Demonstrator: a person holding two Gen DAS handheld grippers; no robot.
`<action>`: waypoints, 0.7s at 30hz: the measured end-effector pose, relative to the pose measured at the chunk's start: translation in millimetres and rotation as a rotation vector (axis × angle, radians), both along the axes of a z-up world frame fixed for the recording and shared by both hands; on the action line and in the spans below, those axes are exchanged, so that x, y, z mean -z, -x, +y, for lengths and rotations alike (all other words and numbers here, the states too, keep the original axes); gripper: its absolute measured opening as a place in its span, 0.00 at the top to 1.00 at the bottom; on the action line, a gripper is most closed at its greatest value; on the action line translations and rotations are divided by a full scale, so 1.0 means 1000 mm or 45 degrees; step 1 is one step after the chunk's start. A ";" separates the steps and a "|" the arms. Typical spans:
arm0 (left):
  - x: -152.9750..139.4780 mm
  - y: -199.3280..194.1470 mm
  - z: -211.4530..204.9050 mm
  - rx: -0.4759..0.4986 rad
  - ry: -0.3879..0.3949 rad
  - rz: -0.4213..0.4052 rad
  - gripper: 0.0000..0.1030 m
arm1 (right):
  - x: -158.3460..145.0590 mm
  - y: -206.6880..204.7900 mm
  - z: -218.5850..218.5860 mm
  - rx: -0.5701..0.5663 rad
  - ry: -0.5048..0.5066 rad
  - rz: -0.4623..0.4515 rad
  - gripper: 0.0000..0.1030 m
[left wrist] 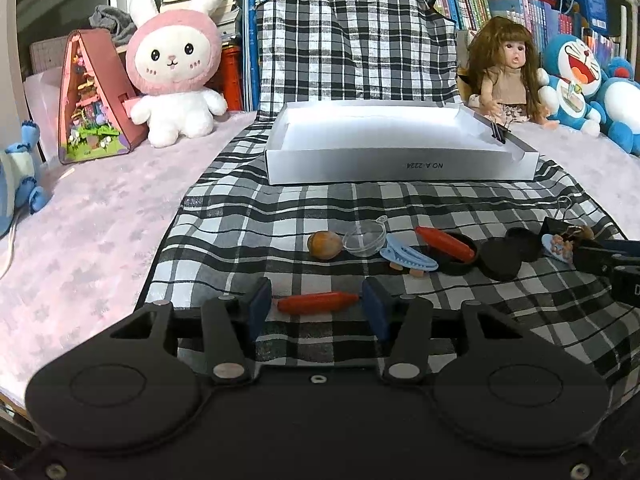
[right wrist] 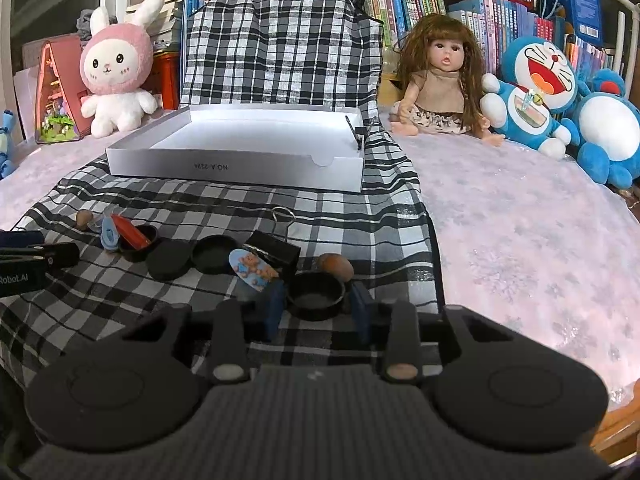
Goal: Organize rigid objects
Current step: 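Grasp the red carrot piece with the left gripper while the right gripper grasps a black cap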
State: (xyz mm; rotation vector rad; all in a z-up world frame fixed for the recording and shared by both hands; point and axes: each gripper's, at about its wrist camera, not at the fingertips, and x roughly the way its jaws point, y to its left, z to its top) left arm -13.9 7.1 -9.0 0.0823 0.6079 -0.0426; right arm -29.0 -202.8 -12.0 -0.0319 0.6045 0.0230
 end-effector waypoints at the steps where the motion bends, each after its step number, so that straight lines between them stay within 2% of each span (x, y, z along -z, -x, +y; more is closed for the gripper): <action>1: 0.000 0.000 -0.001 0.000 -0.004 -0.003 0.53 | 0.000 0.000 0.000 0.002 -0.002 -0.003 0.64; 3: 0.001 0.000 -0.001 0.003 -0.007 -0.008 0.54 | -0.001 0.000 0.001 0.004 -0.003 0.000 0.64; 4: 0.001 0.000 -0.001 0.007 -0.007 -0.012 0.58 | -0.001 0.000 0.001 0.000 -0.005 -0.003 0.64; 10: -0.003 0.004 0.000 0.019 0.016 -0.022 0.59 | -0.008 0.005 0.001 -0.002 -0.008 -0.027 0.64; 16: -0.026 -0.004 0.004 0.053 0.041 -0.044 0.59 | -0.027 0.003 -0.006 -0.004 -0.057 -0.055 0.64; 21: -0.050 -0.027 0.009 0.084 0.095 -0.028 0.59 | -0.044 -0.012 -0.015 -0.015 -0.112 -0.059 0.64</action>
